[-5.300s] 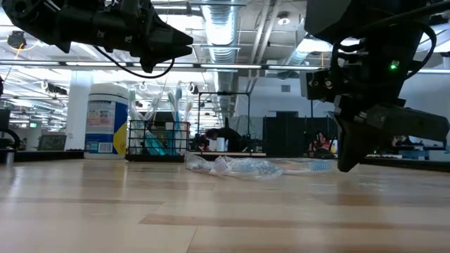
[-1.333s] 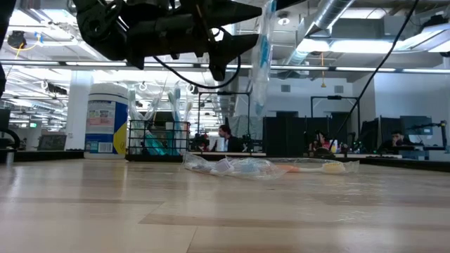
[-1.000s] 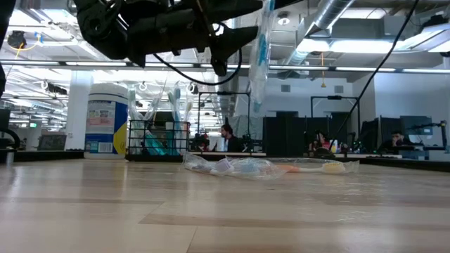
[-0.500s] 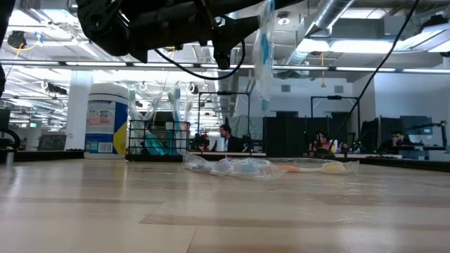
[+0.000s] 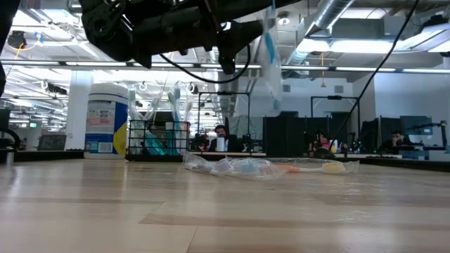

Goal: Pick & Place toothbrushing station
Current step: Put the blue toothbrush into the black wire organizer

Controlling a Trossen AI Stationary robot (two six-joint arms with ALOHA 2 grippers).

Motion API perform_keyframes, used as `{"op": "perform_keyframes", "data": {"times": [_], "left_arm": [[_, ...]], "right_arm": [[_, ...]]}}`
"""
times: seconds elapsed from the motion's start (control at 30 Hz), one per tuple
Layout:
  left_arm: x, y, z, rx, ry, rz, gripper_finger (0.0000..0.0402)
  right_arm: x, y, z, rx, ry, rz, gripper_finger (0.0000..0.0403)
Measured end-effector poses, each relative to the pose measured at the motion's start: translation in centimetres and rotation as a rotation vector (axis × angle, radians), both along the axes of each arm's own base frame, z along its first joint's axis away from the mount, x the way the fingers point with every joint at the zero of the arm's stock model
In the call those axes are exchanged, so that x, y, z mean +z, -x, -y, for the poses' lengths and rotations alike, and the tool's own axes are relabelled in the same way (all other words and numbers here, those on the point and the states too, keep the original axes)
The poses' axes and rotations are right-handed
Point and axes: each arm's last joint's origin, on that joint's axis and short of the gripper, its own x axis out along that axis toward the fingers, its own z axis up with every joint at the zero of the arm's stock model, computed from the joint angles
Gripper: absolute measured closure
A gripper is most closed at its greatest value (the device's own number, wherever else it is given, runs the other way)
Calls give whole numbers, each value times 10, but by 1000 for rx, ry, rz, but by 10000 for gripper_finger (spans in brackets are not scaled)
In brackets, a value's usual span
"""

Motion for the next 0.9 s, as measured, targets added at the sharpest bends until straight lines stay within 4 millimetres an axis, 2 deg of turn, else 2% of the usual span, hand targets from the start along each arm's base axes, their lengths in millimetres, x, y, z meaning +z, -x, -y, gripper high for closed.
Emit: {"op": "perform_keyframes", "data": {"times": [0.4,0.6,0.8,0.9], "left_arm": [[-4,-3,0,1,-4,-28,264],[-4,-3,0,1,-4,-24,311],[-4,-3,0,10,-27,-18,384],[-4,-3,-1,11,-26,-22,391]], "right_arm": [[0,0,0,0,1,-1,403],[0,0,0,0,1,-2,403],[0,0,0,1,-5,-1,403],[-1,1,0,1,-3,-9,403]]}}
